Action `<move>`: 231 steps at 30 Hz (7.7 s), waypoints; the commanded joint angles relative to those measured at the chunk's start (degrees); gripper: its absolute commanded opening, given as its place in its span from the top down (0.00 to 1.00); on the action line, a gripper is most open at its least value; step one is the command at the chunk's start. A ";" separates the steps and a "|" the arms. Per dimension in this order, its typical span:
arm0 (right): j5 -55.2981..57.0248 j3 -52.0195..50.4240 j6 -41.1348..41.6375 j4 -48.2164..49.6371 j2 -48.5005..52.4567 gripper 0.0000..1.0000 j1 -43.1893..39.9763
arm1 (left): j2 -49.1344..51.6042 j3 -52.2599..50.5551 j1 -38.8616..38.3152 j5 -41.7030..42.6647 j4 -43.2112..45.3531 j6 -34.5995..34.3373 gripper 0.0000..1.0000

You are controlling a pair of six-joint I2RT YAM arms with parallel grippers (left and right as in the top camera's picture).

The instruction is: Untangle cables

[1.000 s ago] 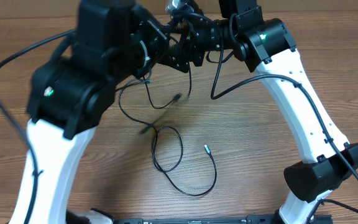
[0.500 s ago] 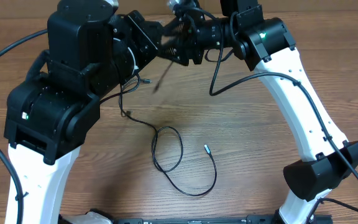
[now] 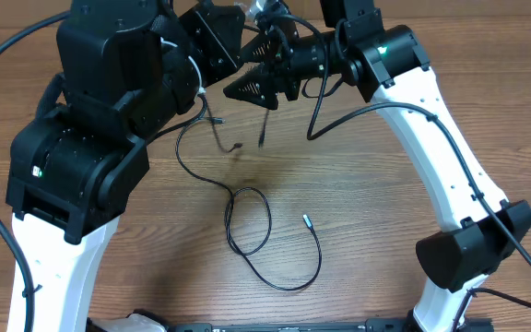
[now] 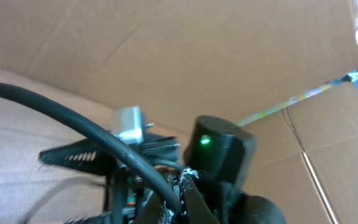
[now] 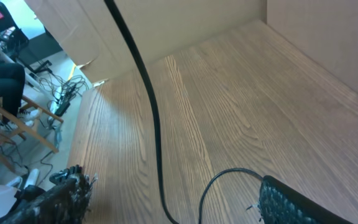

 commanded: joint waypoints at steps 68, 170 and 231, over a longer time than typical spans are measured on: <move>13.99 0.39 3.06 3.41 3.48 0.96 -34.21 | 3.34 0.92 -1.92 21.92 -1.20 19.67 0.00; 24.24 0.39 -7.50 -36.09 3.54 0.00 -4.50 | -23.39 -36.85 4.70 -8.48 -24.13 21.55 0.04; 35.78 0.42 19.47 -26.64 3.54 0.00 -1.44 | -1.70 -87.01 3.21 10.80 26.14 18.71 0.96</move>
